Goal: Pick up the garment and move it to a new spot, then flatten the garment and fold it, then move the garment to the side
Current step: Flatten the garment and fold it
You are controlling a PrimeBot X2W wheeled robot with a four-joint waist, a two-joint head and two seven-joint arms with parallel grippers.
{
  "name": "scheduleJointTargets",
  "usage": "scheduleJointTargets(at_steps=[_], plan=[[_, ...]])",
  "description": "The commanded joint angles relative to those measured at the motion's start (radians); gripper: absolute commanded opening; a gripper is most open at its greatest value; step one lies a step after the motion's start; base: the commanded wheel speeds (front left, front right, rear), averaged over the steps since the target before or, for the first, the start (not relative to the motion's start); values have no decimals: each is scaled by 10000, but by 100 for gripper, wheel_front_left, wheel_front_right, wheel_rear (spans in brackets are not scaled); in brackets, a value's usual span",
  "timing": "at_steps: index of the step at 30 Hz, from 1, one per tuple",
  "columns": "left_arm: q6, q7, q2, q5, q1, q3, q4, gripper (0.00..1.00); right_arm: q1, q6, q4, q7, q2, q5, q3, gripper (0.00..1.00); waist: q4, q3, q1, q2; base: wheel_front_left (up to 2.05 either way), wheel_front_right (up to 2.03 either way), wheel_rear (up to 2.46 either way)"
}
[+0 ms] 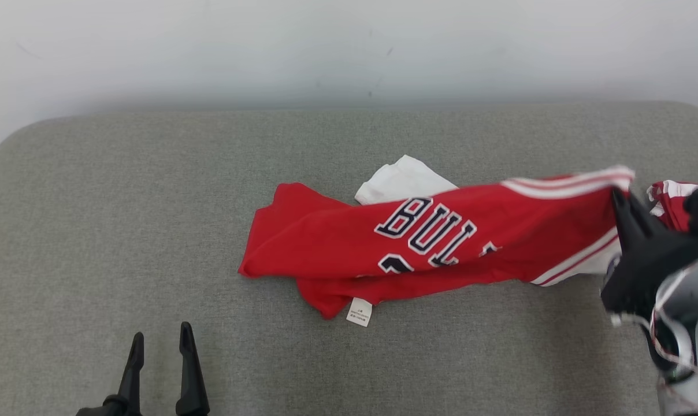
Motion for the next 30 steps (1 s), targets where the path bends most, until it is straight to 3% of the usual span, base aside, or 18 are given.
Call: scheduleJointTargets(at_steps=[1,7,14,20,21,22,30], plan=[[-56,-33,-10,134,-158,20,16,100,383,4,-164,40,76,-193,-105,0,-34,34,0,-1,0,0,0],[-134,-33,-10,207,-272,77,75,100,1813,4,-505,-59,433,-1020,-818,0,-159,101,0,-1,0,0,0],[-208,-33,-10,257,-352,81,181,100,2543,3,354,-471,771,-2397,-2133,0,-133,26,0,-1,0,0,0],[-217,-33,-10,317,-229,180,197,100,3155,3,756,-332,1103,-2882,-2846,0,-102,-86,0,-1,0,0,0],[-219,-33,-10,329,-209,187,199,100,3243,3,782,-288,1149,-2839,-2880,13,-107,-104,0,-1,0,0,0],[-221,-33,-12,339,-190,205,200,100,3282,3,745,-276,1181,-2719,-2880,100,-117,-123,0,-1,0,0,0],[-243,-33,-10,363,-51,277,213,100,3615,3,-355,-867,1249,-1602,-2635,100,-222,-331,0,-1,0,0,0]])
